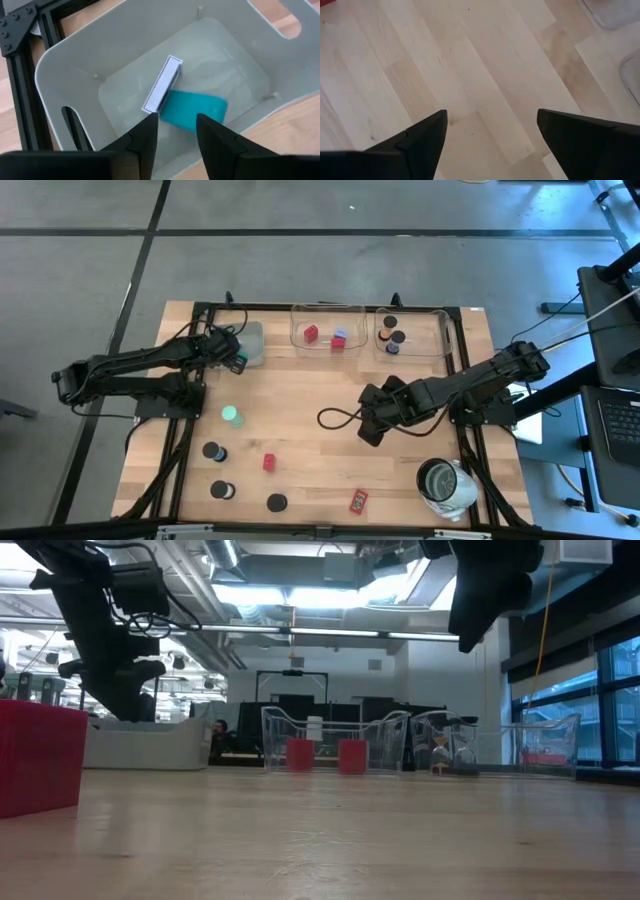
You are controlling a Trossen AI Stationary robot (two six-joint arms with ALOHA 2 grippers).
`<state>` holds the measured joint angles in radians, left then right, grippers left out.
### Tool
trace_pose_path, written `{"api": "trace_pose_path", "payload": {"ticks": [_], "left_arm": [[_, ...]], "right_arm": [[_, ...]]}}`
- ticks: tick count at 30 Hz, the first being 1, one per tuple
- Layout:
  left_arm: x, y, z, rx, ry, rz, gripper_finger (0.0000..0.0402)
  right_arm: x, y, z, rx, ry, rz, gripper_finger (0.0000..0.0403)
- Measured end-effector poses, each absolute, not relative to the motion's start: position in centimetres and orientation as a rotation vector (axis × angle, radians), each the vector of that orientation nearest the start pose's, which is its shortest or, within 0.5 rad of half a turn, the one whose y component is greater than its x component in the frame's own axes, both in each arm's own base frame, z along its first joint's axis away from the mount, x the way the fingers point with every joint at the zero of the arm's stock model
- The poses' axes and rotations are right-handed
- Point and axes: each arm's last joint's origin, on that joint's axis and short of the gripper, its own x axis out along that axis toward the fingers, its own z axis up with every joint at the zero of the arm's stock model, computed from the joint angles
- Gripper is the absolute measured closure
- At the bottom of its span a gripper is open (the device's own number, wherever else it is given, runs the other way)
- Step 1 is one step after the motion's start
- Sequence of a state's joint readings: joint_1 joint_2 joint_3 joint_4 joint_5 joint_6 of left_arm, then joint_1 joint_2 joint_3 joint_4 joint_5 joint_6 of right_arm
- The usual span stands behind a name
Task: Pick & Place Office items
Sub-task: Put the blue digital timer into the gray bin, then put the red digital timer into the gray bin
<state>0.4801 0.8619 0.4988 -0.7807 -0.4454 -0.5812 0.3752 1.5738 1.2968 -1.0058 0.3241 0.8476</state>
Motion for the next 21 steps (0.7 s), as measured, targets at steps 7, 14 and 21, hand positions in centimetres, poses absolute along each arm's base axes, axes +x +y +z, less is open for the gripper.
{"api": "trace_pose_path", "payload": {"ticks": [7, 14, 21], "left_arm": [[12.3, 7.8, 20.8, -0.454, 0.864, 1.108, 0.0231], [13.6, 7.9, 24.6, -0.451, 0.737, 1.012, 0.0224], [14.9, 7.2, 25.7, -0.471, 0.614, 0.851, 0.0230]], "right_arm": [[28.2, 10.3, 26.6, 0.243, 1.170, -0.335, 0.0092], [28.6, 12.8, 25.7, 0.187, 1.239, -0.059, 0.0091], [29.9, 16.3, 23.5, -0.065, 1.166, 0.188, 0.0091]]}}
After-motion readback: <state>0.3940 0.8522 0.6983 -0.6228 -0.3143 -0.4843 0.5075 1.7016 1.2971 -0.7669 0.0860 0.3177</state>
